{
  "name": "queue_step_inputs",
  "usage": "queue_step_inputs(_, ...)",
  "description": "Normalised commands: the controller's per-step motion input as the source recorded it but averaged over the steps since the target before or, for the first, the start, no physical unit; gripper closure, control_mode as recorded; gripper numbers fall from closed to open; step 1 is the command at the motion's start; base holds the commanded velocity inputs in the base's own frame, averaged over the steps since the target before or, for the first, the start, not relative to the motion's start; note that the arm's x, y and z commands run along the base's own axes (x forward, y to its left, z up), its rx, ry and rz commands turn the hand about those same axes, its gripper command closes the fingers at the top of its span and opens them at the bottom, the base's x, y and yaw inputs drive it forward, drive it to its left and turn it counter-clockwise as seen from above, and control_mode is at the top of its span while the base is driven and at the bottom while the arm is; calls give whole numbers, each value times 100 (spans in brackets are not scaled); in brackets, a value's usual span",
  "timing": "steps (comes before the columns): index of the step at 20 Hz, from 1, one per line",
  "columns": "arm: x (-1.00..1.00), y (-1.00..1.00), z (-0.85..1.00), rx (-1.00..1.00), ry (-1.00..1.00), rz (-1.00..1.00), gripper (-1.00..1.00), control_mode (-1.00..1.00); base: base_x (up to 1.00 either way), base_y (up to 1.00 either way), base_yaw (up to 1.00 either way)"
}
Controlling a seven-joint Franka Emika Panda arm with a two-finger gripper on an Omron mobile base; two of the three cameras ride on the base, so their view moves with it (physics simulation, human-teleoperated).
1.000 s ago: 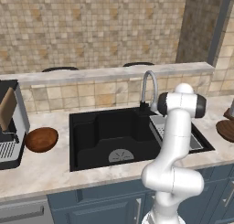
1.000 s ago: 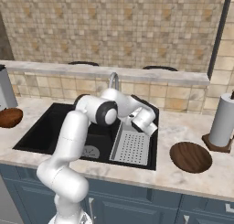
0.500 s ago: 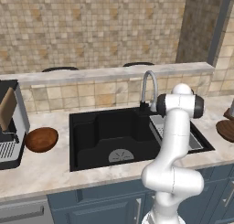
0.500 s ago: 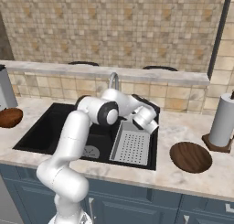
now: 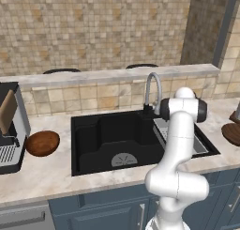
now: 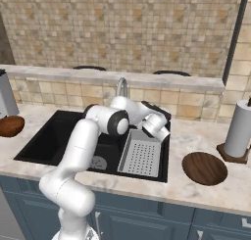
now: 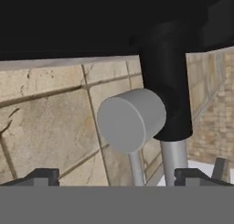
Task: Rinse each bowl for a few seconds and place them down in the sink or on the counter.
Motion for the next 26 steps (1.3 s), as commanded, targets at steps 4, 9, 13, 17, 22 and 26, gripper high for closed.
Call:
queue_step_inputs(4, 17, 0, -15, 0, 0, 0, -100, -100, 0, 0, 0)
queue_step_inputs(9, 27, 0, -5, 0, 0, -3, -100, -100, 0, 0, 0)
queue_step_inputs(13, 25, 0, -2, 0, 0, -6, 100, -100, 0, 0, 0)
queue_step_inputs(17, 19, -8, 0, 2, 0, -7, 100, -100, 0, 0, 0)
queue_step_inputs(22, 4, -48, -12, 9, 0, -3, 100, -100, 0, 0, 0)
queue_step_inputs(26, 6, -66, -11, 13, 2, 0, 100, -100, 0, 0, 0)
